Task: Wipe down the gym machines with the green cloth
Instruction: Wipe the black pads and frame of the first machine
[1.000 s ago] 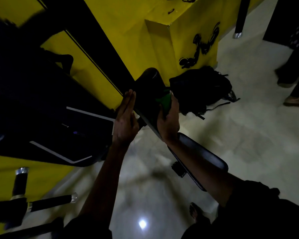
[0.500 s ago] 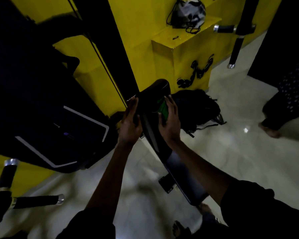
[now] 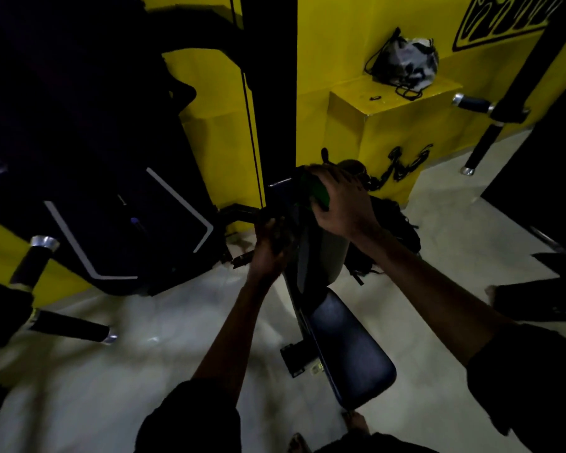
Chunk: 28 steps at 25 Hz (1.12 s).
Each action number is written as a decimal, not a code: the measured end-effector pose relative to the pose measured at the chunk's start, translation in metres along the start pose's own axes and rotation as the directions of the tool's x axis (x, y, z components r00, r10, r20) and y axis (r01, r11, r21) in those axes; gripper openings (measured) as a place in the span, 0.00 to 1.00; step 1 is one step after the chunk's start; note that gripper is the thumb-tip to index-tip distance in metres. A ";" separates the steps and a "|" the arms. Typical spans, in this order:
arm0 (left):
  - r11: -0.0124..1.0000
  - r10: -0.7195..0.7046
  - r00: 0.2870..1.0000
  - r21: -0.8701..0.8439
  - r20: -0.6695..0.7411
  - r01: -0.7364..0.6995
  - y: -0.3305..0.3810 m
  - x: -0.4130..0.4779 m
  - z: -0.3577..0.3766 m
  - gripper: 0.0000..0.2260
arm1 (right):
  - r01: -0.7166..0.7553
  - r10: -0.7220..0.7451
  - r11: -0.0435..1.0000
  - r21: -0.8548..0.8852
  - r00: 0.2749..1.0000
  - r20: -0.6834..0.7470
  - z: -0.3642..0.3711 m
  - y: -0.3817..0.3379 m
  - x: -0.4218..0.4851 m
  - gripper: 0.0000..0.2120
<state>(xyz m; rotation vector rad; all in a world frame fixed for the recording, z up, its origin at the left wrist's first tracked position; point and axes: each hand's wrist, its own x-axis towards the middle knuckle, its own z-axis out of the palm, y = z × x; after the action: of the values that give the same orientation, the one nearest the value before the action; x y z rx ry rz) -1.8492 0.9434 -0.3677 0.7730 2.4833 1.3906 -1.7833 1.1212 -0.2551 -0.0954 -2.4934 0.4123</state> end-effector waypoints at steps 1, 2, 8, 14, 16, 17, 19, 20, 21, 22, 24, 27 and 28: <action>1.000 -0.020 0.998 0.003 0.068 0.020 0.005 -0.003 0.008 0.21 | 0.024 -0.025 1.000 0.019 0.998 0.059 -0.006 -0.002 0.004 0.28; 0.999 -0.040 0.991 -0.025 0.128 0.044 0.010 -0.005 0.016 0.21 | 0.027 -0.031 0.999 0.040 0.993 0.112 -0.013 -0.001 0.008 0.27; 0.987 -0.063 0.993 -0.144 0.098 0.077 -0.001 -0.007 0.045 0.26 | 0.135 -0.132 0.991 -0.013 0.981 0.145 -0.017 0.011 0.005 0.27; 0.988 -0.142 0.987 -0.054 0.080 0.147 0.012 -0.022 0.051 0.28 | 0.471 -0.350 0.856 -0.211 0.831 0.433 -0.002 0.005 0.006 0.33; 0.989 -0.129 0.987 -0.066 0.098 0.135 0.010 -0.029 0.056 0.28 | 0.508 -0.355 0.826 -0.246 0.807 0.472 -0.005 0.008 0.004 0.34; 0.986 -0.123 0.987 -0.098 0.103 0.133 0.005 -0.032 0.060 0.30 | 0.515 -0.348 0.814 -0.269 0.803 0.483 -0.004 0.008 0.004 0.34; 0.977 -0.112 0.987 -0.170 0.114 0.130 -0.011 -0.037 0.072 0.35 | 0.527 -0.339 0.790 -0.313 0.801 0.492 0.002 0.000 0.006 0.33; 0.971 -0.123 0.986 -0.192 0.115 0.143 -0.026 -0.035 0.084 0.37 | 0.546 -0.351 0.770 -0.331 0.795 0.494 0.007 -0.006 0.006 0.32; 0.964 -0.146 0.982 -0.205 0.116 0.168 -0.036 -0.033 0.094 0.39 | 0.575 -0.376 0.743 -0.343 0.783 0.496 0.010 -0.011 0.007 0.31; 0.957 -0.165 0.979 -0.223 0.118 0.188 -0.036 -0.034 0.096 0.40 | 0.605 -0.405 0.714 -0.351 0.767 0.498 0.011 -0.013 0.006 0.31; 0.946 -0.202 0.973 -0.235 0.110 0.223 -0.012 -0.043 0.087 0.39 | 0.646 -0.431 0.680 -0.347 0.734 0.524 0.003 -0.008 0.002 0.32; 0.958 -0.228 0.968 -0.154 0.110 0.243 0.009 -0.047 0.080 0.37 | 0.682 -0.435 0.671 -0.289 0.678 0.592 -0.006 0.007 0.000 0.35; 0.954 -0.255 0.961 -0.134 0.109 0.268 0.012 -0.047 0.081 0.37 | 0.703 -0.441 0.652 -0.283 0.656 0.612 -0.004 0.006 0.003 0.34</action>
<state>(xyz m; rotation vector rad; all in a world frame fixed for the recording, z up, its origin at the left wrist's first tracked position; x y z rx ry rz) -1.7720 0.9832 -0.4051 0.4460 2.2831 1.3897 -1.7835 1.1288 -0.2522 0.7198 -2.8616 -0.5919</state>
